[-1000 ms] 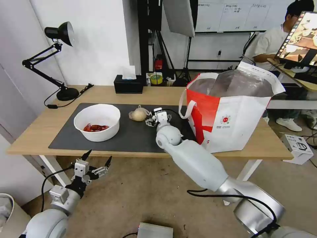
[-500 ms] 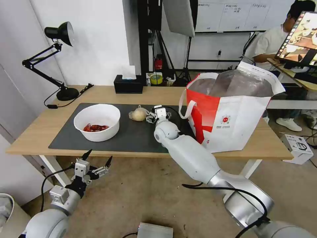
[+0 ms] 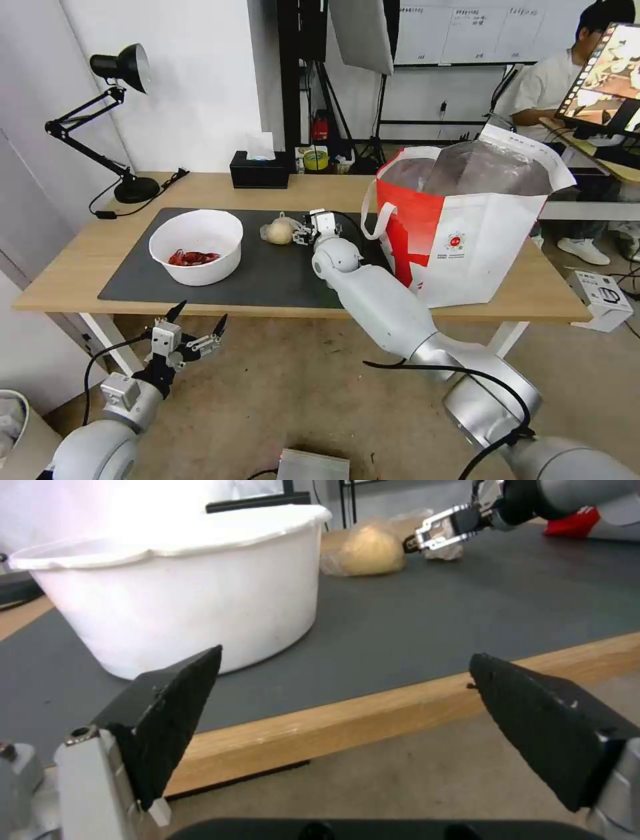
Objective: Pick up the trash from the table and place it into the takeout bag.
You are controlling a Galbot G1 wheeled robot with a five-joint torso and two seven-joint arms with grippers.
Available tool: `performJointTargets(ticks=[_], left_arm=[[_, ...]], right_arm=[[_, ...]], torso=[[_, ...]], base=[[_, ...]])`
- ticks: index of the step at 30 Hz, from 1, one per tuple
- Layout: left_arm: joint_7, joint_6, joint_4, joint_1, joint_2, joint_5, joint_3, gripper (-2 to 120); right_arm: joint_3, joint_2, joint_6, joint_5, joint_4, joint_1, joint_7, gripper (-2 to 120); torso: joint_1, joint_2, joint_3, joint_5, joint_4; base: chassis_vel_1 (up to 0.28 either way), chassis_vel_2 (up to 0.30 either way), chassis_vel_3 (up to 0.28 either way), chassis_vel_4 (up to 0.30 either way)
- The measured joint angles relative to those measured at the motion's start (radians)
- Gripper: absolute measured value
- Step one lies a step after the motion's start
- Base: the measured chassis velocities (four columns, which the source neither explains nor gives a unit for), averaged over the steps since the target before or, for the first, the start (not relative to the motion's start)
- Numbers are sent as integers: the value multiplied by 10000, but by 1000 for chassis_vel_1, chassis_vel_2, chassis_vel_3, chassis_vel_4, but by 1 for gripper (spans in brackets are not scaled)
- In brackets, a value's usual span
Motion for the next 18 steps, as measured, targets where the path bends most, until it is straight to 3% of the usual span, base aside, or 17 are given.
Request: performJointTargets(ticks=[8, 11, 15, 18], left_arm=[[0, -5, -2, -80, 30, -24, 19, 100], [1, -7, -4, -79, 29, -26, 19, 100], [1, -29, 0, -79, 27, -29, 21, 100], [0, -30, 7, -102, 25, -29, 47, 100]], right_arm=[[-1, 0, -136, 77, -30, 0, -9, 98], [-3, -11, -204, 131, -29, -3, -6, 92], [-5, -51, -230, 257, 20, -56, 13, 71], [-8, -71, -229, 259, 42, -79, 24, 63]], torso=[[0, 1, 0, 0, 0], [0, 0, -1, 0, 1], [-1, 0, -2, 1, 2], [0, 1, -2, 1, 3]], base=[[0, 0, 0, 0], [0, 0, 0, 0], [0, 0, 0, 0], [0, 0, 0, 0]])
